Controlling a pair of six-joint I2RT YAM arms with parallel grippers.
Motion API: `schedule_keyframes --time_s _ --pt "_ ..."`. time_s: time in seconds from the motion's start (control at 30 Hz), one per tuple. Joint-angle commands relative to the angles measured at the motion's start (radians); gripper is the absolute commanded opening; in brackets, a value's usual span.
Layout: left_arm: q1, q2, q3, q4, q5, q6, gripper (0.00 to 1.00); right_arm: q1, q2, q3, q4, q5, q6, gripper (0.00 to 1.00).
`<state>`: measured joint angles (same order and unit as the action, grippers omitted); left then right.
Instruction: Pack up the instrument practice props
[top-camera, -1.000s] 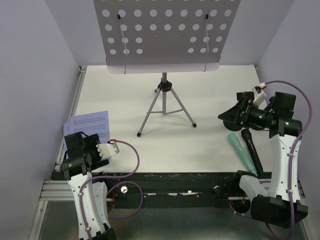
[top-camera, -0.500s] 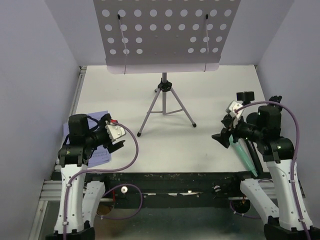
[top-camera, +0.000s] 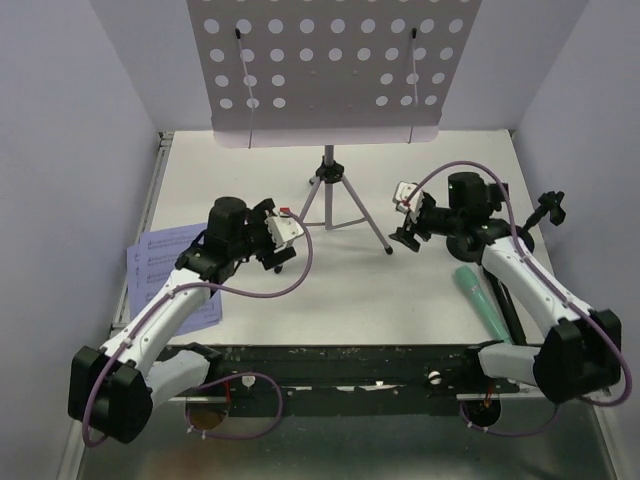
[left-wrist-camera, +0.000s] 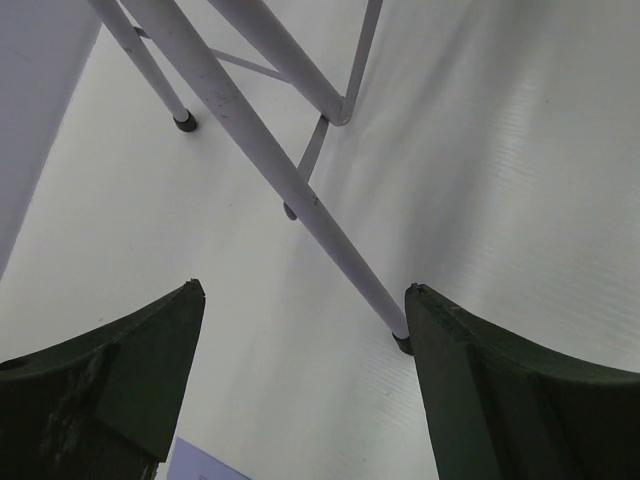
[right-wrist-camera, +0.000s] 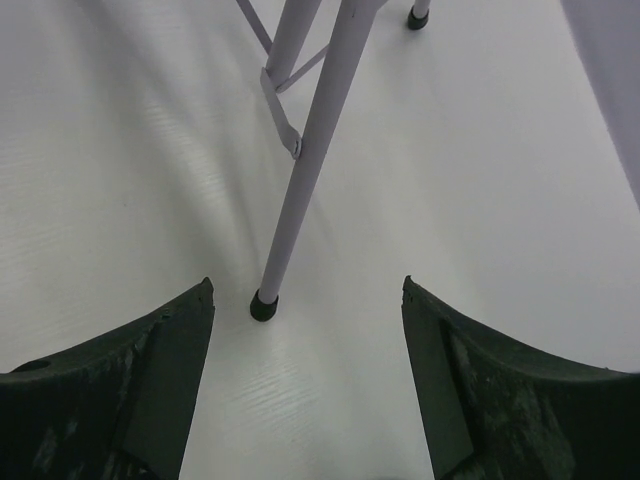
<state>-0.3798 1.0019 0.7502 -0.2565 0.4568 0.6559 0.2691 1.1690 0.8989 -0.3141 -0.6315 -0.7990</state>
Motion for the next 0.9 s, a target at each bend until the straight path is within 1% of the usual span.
schedule_keyframes --time_s 0.0,0.1,0.2,0.3,0.4,0.5,0.6,0.63,0.67,0.73,0.8,0.87 --pt "-0.036 0.116 0.014 0.126 -0.132 0.027 0.91 0.03 0.174 0.098 0.09 -0.059 -0.086 0.84" --pt "-0.037 0.173 0.018 0.102 -0.119 0.085 0.92 0.051 0.251 0.147 0.067 -0.08 -0.097 0.86" --pt "-0.037 0.217 -0.034 0.157 -0.135 0.146 0.94 0.076 0.307 0.147 0.07 -0.085 -0.121 0.89" --pt "-0.037 0.277 -0.046 0.206 -0.185 0.188 0.94 0.114 0.333 0.14 0.04 -0.102 -0.146 0.91" --pt "-0.034 0.337 -0.037 0.25 -0.271 0.214 0.95 0.171 0.345 0.123 -0.011 -0.111 -0.157 0.91" --pt "-0.015 0.398 0.003 0.309 -0.332 0.234 0.95 0.228 0.315 0.075 -0.034 -0.108 -0.144 0.9" --pt "0.033 0.452 0.043 0.335 -0.365 0.254 0.95 0.288 0.246 -0.001 -0.063 -0.103 -0.161 0.88" --pt "0.05 0.467 0.052 0.345 -0.375 0.264 0.95 0.3 0.226 -0.029 -0.048 -0.088 -0.135 0.87" --pt "0.071 0.48 0.06 0.359 -0.383 0.277 0.95 0.3 0.207 -0.046 -0.014 -0.076 -0.109 0.86" --pt "0.103 0.51 0.078 0.376 -0.398 0.29 0.95 0.3 0.193 -0.069 0.001 -0.06 -0.126 0.86" --pt "0.127 0.529 0.093 0.363 -0.399 0.294 0.95 0.3 0.195 -0.057 -0.023 -0.039 -0.166 0.87" --pt "0.139 0.518 0.089 0.333 -0.367 0.291 0.95 0.291 0.187 -0.038 -0.037 0.004 -0.172 0.87"
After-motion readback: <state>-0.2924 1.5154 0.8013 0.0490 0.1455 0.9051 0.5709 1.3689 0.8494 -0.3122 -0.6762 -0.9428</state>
